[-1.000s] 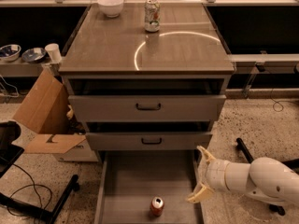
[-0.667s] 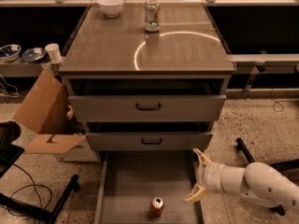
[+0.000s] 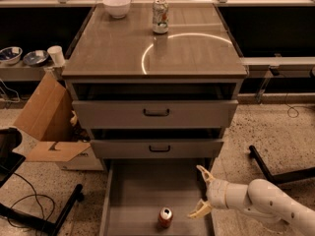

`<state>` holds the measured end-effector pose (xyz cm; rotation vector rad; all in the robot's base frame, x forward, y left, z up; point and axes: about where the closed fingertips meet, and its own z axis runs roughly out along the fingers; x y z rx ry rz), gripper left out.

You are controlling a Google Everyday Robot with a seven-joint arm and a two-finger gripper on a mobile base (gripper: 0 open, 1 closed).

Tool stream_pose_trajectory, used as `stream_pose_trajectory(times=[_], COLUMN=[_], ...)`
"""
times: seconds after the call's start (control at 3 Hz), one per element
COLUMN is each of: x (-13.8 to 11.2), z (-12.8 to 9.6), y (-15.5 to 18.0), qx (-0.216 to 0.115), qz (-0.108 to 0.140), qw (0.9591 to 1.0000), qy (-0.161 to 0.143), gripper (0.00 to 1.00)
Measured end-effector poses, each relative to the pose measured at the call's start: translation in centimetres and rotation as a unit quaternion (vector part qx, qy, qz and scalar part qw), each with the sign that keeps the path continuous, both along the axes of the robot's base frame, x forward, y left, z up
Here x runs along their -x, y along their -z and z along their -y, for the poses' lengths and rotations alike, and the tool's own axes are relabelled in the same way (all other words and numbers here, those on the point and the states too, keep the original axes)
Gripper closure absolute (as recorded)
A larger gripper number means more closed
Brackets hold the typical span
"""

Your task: Pick coke can from bottom drawer and place on counter

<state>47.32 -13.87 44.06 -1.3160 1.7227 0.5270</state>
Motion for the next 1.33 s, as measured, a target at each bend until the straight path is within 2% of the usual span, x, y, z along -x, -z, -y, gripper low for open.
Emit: stream_pose_trajectory(times=[0.33,0.67,1.0,1.33], x=[-0.2,-0.9,-1.9,-2.2], z=[-0.3,-1.4,-2.8,-3.6], y=[0.5,4.5,10.0,15.2], qx=[-0.009,-0.046,-0.078,-0.094], qz=[0.001,0.011,0.028,0.028], qw=[0.9999,0.9987,0.9957,0.9936], qy=[-0.005,-0.020,-0.042,-0.057], gripper=[0.00,0.00,0.00,0.00])
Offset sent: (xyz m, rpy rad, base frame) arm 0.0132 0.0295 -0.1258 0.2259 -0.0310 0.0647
